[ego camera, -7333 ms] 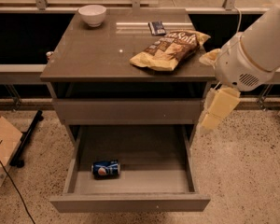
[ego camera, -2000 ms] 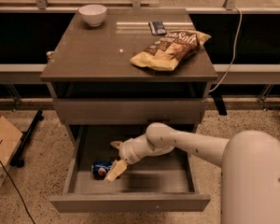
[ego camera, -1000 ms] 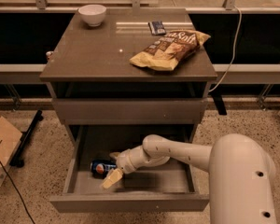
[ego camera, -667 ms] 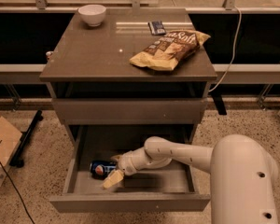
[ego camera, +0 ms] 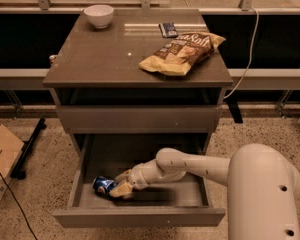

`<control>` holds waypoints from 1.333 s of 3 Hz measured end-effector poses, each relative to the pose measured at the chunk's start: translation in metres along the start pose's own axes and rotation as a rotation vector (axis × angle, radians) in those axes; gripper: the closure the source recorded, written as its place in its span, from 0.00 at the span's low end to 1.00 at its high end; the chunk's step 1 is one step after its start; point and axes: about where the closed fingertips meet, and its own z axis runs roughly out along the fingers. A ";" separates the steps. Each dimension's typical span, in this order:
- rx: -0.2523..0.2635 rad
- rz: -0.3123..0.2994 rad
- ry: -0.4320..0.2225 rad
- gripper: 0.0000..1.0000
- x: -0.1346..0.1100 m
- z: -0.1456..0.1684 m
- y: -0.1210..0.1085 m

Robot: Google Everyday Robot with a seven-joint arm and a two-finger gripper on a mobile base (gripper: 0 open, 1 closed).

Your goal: Pick pepsi can from middle drawer and place on counter

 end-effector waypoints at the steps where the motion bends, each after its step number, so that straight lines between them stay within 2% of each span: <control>1: 0.012 0.007 -0.008 0.85 -0.002 -0.002 0.000; 2: 0.017 0.013 -0.013 1.00 -0.006 -0.006 0.002; 3: 0.001 -0.010 -0.003 1.00 -0.023 -0.027 0.009; 4: -0.022 -0.056 -0.002 1.00 -0.049 -0.069 0.021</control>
Offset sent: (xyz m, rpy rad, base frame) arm 0.0043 -0.0070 0.0172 0.0059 -0.0028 -0.0414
